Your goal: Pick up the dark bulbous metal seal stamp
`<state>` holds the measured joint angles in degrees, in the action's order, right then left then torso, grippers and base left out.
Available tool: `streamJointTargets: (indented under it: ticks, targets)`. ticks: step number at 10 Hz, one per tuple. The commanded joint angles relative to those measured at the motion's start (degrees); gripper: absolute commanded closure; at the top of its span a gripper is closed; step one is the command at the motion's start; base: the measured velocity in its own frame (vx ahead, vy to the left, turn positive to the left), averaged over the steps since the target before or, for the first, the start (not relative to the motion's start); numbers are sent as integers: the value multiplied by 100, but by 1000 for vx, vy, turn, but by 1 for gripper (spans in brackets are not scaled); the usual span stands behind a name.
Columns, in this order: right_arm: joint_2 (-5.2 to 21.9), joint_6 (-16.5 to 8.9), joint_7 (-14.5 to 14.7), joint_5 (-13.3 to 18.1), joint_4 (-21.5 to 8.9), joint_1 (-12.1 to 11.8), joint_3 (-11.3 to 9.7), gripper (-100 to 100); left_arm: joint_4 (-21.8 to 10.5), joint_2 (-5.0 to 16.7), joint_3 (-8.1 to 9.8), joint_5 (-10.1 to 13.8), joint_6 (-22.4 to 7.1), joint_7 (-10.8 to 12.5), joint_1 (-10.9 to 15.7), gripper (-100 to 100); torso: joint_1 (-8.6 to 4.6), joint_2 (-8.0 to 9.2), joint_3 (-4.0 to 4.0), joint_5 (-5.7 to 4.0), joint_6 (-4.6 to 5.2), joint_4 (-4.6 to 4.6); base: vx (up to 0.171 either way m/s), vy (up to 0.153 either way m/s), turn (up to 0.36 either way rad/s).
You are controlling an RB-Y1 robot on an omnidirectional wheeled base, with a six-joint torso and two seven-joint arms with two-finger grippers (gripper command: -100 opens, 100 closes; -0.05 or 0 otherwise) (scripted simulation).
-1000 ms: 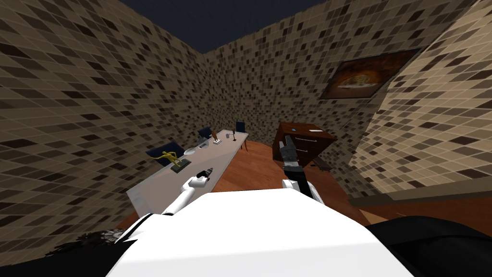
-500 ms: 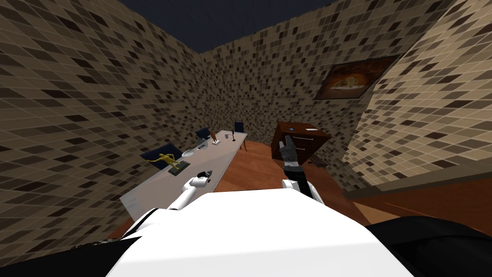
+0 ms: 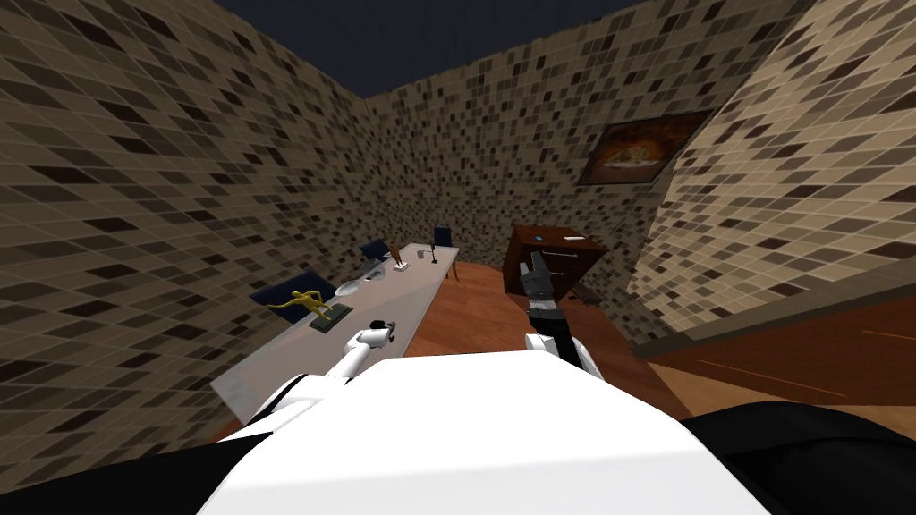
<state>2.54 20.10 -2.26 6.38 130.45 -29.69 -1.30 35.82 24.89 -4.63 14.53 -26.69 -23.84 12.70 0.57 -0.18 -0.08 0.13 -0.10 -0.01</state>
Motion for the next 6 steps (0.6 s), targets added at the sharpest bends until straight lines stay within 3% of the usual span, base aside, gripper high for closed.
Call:
streamJointTargets:
  ticks: [1,4,5,6]
  targets:
    - [0,0,0,0,0,0,0,0,-218,-87,65,45,-120,-19,40,-100,0,0,0,0,0,0,-2,98,-112]
    - [0,0,0,0,0,0,0,0,-651,-213,166,138,-291,-58,237,-100,-4,-1,0,0,-1,0,5,89,-67]
    - [0,0,0,0,0,0,0,0,-547,-186,139,117,-212,-59,168,-100,-6,-4,-2,-1,-2,-1,7,39,-19]
    - [-1,0,0,0,0,-1,0,0,-540,-191,144,113,-243,-47,164,0,-20,-2,-2,-3,-3,-1,1,7,2]
